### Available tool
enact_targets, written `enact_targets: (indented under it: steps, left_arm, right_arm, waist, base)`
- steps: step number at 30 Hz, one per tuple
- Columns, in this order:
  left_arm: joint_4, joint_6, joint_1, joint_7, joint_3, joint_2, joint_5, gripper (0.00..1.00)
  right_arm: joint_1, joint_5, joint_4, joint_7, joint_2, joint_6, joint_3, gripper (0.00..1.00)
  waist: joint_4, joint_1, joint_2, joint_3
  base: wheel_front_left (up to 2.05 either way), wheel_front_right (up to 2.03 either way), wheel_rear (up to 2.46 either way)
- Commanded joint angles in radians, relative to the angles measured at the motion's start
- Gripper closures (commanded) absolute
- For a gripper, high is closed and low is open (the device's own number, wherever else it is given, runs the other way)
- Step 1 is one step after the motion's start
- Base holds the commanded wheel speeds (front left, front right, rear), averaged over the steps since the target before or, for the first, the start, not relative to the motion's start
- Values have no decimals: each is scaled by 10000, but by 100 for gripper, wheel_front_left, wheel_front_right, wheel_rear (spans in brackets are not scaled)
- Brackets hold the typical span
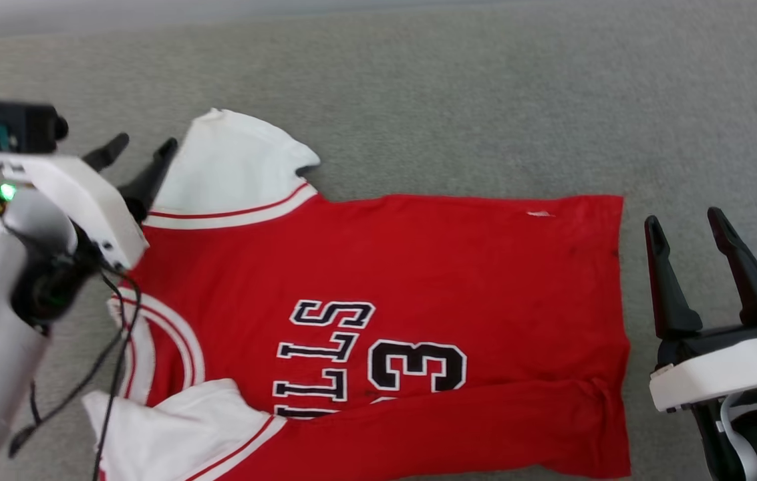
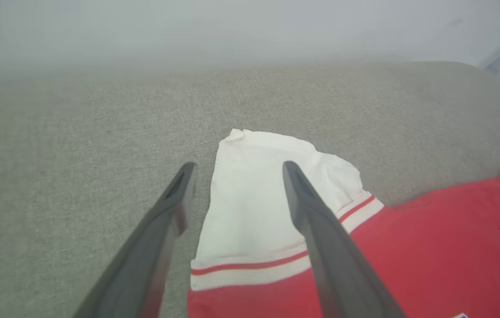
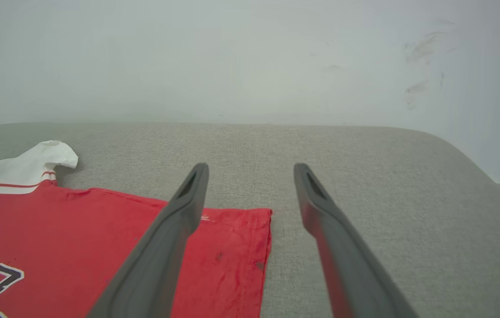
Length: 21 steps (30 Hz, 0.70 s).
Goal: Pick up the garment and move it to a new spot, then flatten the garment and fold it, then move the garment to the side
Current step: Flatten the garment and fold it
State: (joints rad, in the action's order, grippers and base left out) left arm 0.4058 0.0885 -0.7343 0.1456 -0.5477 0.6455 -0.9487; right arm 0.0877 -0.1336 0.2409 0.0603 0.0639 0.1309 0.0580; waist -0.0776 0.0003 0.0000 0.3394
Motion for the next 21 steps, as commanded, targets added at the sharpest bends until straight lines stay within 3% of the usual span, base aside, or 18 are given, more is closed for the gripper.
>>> enact_targets:
  steps: [1, 8, 16, 21]
  left_arm:
    - [174, 132, -448, 487, -94, 145, -123, 0]
    - [898, 402, -1904, 2804, -378, 648, -1048, 0]
    - [1804, 415, -2559, 4184, -671, 1150, -1346, 0]
    - [2741, 416, -2271, 5433, -1032, 804, -1822, 0]
  right_arm:
    - [209, -18, 19, -84, -67, -4, -46, 0]
    - [495, -238, -178, -376, -140, -4, -338, 0]
    - [669, -705, -523, -789, -147, -4, -561, 0]
    - [624, -828, -768, -953, -150, -4, -582, 0]
  waist:
    - [-447, -3, 0, 441]
    - [-1160, -3, 0, 1055]
    - [-1775, -3, 0, 1517]
    - [-1897, -3, 0, 1666]
  base:
    - [0, 0, 0]
    - [0, 0, 0]
    - [0, 0, 0]
    - [0, 0, 0]
